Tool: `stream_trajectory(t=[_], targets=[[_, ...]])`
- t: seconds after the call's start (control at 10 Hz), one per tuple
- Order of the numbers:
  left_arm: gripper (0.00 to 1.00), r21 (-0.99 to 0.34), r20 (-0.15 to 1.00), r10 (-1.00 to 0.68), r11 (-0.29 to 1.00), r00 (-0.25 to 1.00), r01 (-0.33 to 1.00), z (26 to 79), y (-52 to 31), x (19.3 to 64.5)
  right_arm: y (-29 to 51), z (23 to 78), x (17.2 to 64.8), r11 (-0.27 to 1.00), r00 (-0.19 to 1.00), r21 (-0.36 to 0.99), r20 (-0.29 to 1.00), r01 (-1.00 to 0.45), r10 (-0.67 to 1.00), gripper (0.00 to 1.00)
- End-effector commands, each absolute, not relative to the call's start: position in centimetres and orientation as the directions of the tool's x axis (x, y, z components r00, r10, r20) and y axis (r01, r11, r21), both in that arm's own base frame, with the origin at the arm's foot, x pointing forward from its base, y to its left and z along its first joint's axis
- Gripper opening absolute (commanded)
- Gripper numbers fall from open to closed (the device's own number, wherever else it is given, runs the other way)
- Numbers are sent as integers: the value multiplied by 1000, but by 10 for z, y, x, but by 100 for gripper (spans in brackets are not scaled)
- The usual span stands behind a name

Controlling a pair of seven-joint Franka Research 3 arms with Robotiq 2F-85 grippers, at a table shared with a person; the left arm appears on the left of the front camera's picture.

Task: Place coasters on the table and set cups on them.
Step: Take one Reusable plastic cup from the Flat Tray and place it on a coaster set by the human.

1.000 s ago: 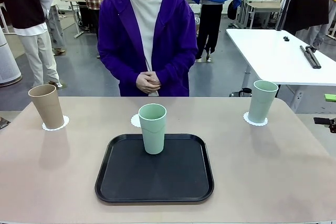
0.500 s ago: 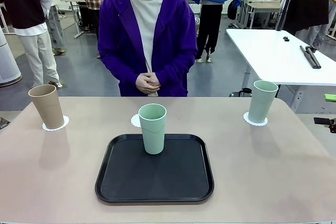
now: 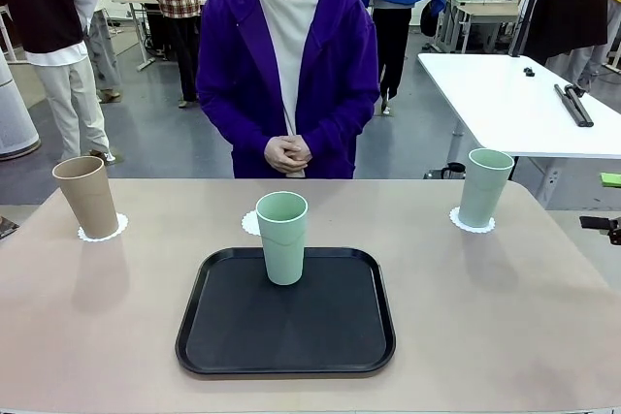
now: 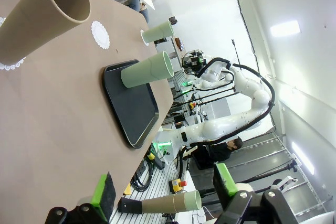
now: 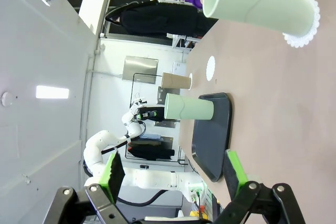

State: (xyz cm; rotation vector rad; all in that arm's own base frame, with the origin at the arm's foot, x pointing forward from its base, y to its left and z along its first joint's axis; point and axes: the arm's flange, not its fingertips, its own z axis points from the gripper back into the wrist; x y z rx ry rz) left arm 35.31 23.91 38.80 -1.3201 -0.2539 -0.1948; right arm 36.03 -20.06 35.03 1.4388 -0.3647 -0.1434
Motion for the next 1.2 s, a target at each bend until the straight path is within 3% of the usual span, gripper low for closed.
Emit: stream_trajectory(t=[0.0, 0.2, 0.4, 0.5, 0.8, 1.1], targets=[[100, -928, 299, 9, 235, 954, 288, 390, 240, 351, -195, 386, 370, 219, 932, 940, 306, -263, -194, 100], [100, -928, 299, 9, 235, 954, 288, 390, 240, 351, -154, 477, 405, 415, 887, 810, 462, -414, -16, 100], [100, -928, 299, 9, 235, 954, 288, 390, 240, 351, -75, 555, 425, 572, 781, 555, 558, -603, 281, 100], [100, -928, 299, 9, 235, 954, 288, 390, 240, 351, -19, 577, 425, 585, 700, 412, 566, -698, 437, 100], [100, -928, 299, 9, 235, 954, 288, 390, 240, 351, 109, 575, 410, 483, 455, 74, 484, -872, 747, 100], [100, -928, 299, 9, 235, 954, 288, 390, 240, 351, 186, 518, 408, 357, 313, -65, 354, -932, 881, 100]])
